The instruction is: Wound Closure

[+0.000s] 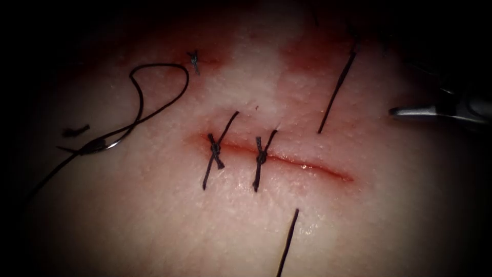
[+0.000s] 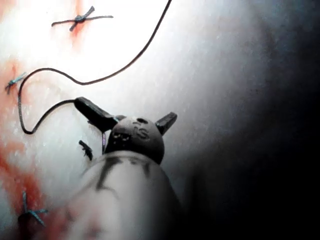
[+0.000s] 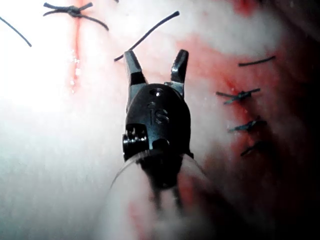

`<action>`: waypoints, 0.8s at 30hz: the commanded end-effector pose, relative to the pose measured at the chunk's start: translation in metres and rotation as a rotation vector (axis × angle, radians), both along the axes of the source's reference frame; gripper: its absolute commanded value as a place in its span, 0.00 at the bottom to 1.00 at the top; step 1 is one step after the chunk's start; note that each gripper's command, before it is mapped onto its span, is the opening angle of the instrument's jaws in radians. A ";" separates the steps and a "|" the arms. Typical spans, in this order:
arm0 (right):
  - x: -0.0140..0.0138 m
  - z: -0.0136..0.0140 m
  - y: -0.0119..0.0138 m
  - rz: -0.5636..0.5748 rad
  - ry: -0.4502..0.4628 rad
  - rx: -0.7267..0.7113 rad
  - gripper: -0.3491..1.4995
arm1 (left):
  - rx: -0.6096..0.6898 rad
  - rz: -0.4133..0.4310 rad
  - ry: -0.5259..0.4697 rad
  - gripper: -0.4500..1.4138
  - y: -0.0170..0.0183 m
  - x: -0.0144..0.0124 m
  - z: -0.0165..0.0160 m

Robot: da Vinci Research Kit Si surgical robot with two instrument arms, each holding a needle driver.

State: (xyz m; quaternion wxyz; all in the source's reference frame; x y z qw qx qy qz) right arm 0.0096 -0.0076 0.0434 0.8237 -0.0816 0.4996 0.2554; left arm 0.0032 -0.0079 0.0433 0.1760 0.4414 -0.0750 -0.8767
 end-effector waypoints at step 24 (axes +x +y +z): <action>0.0019 0.0008 -0.0011 -0.001 0.007 -0.007 0.94 | 0.005 0.093 0.049 0.00 -0.0037 -0.0076 0.0020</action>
